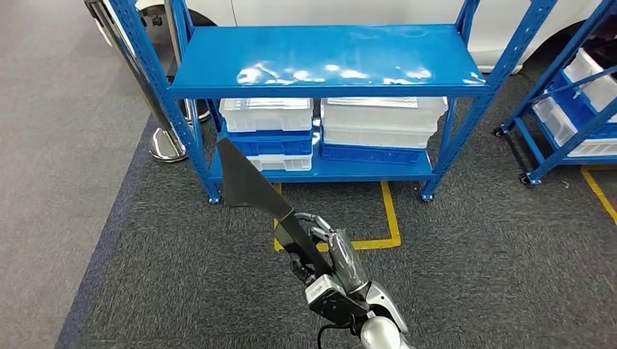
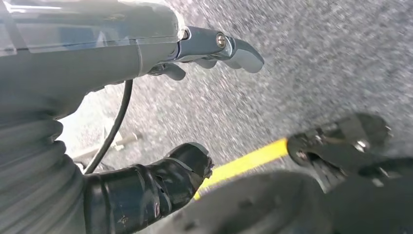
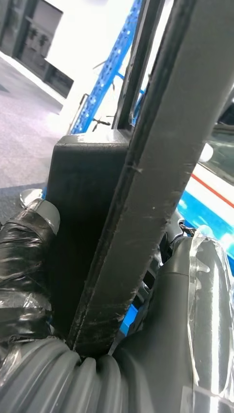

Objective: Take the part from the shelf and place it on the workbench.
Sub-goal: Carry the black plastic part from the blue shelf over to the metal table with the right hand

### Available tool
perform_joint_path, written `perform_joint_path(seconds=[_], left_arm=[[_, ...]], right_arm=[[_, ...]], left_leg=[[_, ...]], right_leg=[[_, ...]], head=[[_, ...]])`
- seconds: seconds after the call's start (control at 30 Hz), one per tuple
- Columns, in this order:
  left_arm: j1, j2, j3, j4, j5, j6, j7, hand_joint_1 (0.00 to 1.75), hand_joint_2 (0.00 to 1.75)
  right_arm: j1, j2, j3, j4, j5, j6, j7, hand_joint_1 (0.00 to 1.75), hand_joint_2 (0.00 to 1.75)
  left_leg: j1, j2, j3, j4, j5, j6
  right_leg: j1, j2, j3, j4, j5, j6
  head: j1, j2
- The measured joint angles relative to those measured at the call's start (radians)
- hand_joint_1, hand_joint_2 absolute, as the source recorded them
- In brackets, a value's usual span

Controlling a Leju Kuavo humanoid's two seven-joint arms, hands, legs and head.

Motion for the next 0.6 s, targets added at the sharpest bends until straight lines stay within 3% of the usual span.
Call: perform_joint_path(seconds=[0.07, 0.1, 0.17, 0.23, 0.3, 0.37, 0.43, 0.5, 0.57, 0.6], left_arm=[[0.002, 0.000, 0.000, 0.000, -0.001, -0.001, 0.000, 0.00, 1.75], [0.002, 0.001, 0.000, 0.000, -0.001, -0.003, -0.001, 0.00, 1.75], [0.001, 0.000, 0.000, 0.000, -0.003, -0.004, -0.002, 0.00, 1.75], [0.001, 0.000, 0.000, 0.000, -0.004, -0.005, -0.002, 0.00, 1.75], [0.000, 0.001, 0.000, 0.000, -0.004, -0.005, -0.003, 0.00, 1.75], [-0.002, 0.000, 0.000, 0.000, -0.005, -0.005, -0.003, 0.00, 1.75], [-0.004, 0.000, 0.000, 0.000, -0.006, -0.005, -0.003, 0.00, 1.75], [-0.002, 0.001, 0.000, 0.000, -0.005, -0.005, -0.002, 0.00, 1.75], [0.000, 0.001, 0.000, 0.000, -0.005, -0.005, -0.002, 0.00, 1.75], [0.002, 0.001, 0.000, 0.000, -0.005, -0.005, -0.001, 0.00, 1.75]], right_arm=[[0.002, -0.002, 0.000, 0.000, -0.001, 0.002, 0.000, 1.73, 1.75], [0.002, -0.004, 0.000, 0.000, -0.002, 0.003, 0.000, 1.73, 1.75], [0.002, -0.006, 0.000, 0.000, -0.004, 0.004, 0.000, 1.73, 1.75], [0.001, -0.007, 0.001, -0.001, -0.005, 0.008, -0.002, 1.73, 1.75], [0.000, -0.008, 0.002, -0.002, -0.006, 0.011, -0.003, 1.73, 1.75], [0.000, -0.009, 0.002, -0.003, -0.006, 0.011, -0.004, 1.73, 1.75], [0.000, -0.009, 0.002, -0.004, -0.006, 0.012, -0.004, 1.73, 1.75], [-0.001, -0.009, 0.003, -0.006, -0.006, 0.012, -0.004, 1.73, 1.75], [0.000, -0.009, 0.005, -0.007, -0.007, 0.013, -0.005, 1.73, 1.75], [0.000, -0.010, 0.006, -0.007, -0.008, 0.013, -0.005, 1.73, 1.75]], left_leg=[[-0.001, 0.021, -0.018, 0.012, 0.004, 0.001], [-0.001, 0.031, -0.027, 0.019, 0.005, 0.000], [0.001, 0.051, -0.043, 0.038, 0.004, -0.005], [0.000, 0.066, -0.055, 0.055, -0.002, -0.014], [-0.003, 0.078, -0.061, 0.064, -0.003, -0.025], [-0.001, 0.086, -0.061, 0.065, -0.003, -0.037], [0.004, 0.058, -0.070, 0.087, -0.027, -0.048], [0.007, 0.020, -0.108, 0.179, -0.090, -0.055], [0.008, 0.010, -0.154, 0.293, -0.142, -0.058], [0.009, 0.009, -0.162, 0.317, -0.144, -0.059]], right_leg=[[-0.008, -0.006, -0.030, 0.109, -0.053, 0.009], [-0.011, -0.009, -0.023, 0.122, -0.056, 0.012], [-0.017, -0.025, 0.044, 0.041, -0.021, 0.018], [-0.013, -0.054, 0.113, -0.068, 0.000, 0.013], [-0.004, -0.062, 0.126, -0.104, -0.002, 0.000], [-0.003, -0.047, 0.122, -0.109, 0.008, -0.014], [-0.007, -0.035, 0.120, -0.119, 0.019, -0.029], [-0.008, -0.023, 0.114, -0.123, 0.028, -0.038], [-0.006, -0.006, 0.106, -0.122, 0.034, -0.041], [-0.006, 0.003, 0.102, -0.121, 0.038, -0.041]], head=[[0.000, 0.000], [0.000, 0.000], [0.000, 0.000], [0.000, 0.000], [-0.001, 0.000], [0.000, 0.000], [0.000, 0.000], [-0.001, 0.000], [-0.001, 0.000], [-0.001, 0.000]])
